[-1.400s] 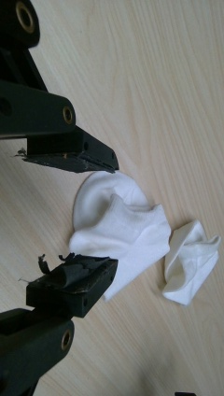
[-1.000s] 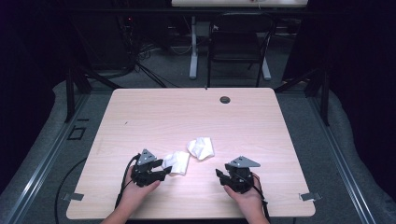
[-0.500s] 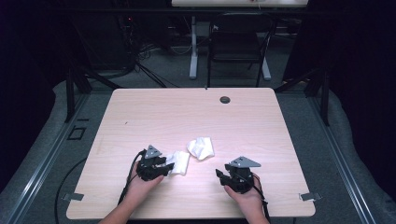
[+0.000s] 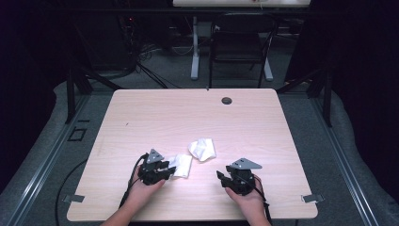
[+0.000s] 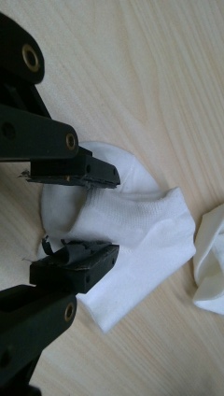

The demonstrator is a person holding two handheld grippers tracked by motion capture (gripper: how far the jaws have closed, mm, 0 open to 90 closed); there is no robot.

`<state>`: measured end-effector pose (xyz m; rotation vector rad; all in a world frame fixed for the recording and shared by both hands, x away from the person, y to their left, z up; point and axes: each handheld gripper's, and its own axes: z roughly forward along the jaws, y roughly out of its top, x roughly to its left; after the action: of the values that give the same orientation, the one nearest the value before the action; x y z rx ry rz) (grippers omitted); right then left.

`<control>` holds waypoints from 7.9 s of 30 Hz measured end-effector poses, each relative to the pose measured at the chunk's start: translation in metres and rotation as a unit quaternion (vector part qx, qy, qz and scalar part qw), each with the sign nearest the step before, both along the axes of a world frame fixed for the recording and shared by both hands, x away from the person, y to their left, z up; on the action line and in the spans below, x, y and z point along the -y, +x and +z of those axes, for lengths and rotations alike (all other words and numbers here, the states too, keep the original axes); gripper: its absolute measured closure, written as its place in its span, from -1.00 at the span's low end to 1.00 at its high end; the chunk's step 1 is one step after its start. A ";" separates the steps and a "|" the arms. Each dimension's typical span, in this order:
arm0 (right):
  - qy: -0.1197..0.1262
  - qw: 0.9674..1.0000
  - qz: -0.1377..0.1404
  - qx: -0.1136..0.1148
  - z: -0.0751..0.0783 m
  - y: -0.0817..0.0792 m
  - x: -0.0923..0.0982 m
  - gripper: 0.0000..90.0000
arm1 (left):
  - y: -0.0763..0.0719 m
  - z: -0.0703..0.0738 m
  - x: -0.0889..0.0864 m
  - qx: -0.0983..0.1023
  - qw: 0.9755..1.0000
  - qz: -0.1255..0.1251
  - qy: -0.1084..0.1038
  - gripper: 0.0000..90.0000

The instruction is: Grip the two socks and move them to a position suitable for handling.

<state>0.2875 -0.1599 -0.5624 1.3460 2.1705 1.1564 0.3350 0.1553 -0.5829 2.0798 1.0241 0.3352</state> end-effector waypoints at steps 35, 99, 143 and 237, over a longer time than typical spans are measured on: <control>-0.003 1.000 0.015 -0.002 0.000 -0.004 -0.008 0.22 | -0.032 0.002 0.016 -0.020 1.000 -0.007 -0.010 0.34; -0.062 0.991 0.115 -0.027 -0.009 0.001 -0.088 0.85 | -0.022 0.006 0.009 -0.033 0.999 -0.036 0.009 0.84; -0.058 0.988 0.141 -0.022 -0.012 0.003 -0.127 0.51 | -0.026 0.002 0.012 -0.040 0.998 -0.043 -0.009 0.91; -0.057 0.996 0.024 -0.060 -0.008 -0.007 -0.005 0.90 | -0.031 0.003 0.013 -0.037 0.998 -0.046 -0.001 0.87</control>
<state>0.2802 -0.1546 -0.5699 1.3536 2.3261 0.9751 0.3039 0.1420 -0.5794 2.1439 0.9686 0.2119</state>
